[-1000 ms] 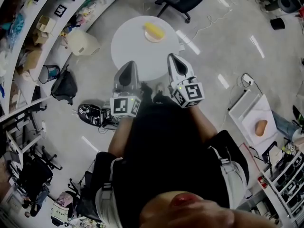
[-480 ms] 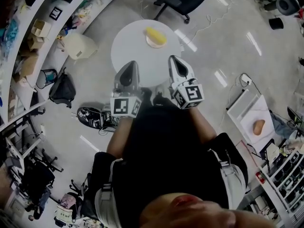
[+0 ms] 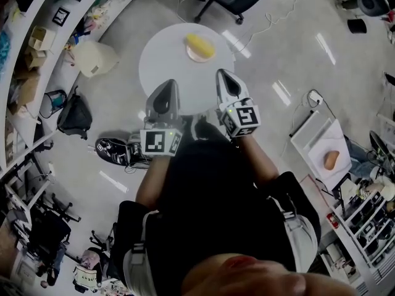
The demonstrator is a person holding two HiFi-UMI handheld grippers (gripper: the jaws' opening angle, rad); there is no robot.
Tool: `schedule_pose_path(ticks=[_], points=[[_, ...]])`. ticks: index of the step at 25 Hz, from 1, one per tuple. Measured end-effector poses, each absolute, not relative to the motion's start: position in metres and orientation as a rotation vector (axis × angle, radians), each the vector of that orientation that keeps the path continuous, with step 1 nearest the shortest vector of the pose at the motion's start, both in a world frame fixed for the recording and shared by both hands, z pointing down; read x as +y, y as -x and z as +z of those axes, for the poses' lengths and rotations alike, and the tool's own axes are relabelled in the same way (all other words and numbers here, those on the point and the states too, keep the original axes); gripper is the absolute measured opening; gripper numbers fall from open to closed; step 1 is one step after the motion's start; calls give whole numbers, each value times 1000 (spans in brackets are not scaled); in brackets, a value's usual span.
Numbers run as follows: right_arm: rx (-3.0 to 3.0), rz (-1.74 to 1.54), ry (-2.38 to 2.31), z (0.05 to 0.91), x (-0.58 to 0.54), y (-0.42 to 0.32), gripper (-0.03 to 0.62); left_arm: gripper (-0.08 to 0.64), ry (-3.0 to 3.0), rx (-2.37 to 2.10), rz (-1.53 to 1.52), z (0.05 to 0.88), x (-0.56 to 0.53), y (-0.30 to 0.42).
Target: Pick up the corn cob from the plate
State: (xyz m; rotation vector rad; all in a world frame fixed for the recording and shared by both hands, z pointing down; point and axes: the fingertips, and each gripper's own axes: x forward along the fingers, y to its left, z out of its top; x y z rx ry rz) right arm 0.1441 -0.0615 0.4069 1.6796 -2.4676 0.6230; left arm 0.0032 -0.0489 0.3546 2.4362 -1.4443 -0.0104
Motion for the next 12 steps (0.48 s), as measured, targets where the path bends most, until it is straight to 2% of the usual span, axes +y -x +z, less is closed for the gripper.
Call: schedule_pose_path(ticks=[12], points=[[-2364,687,-1676,460,-92,-136,8,0,-2395,-1384,-14,380,-74,3]])
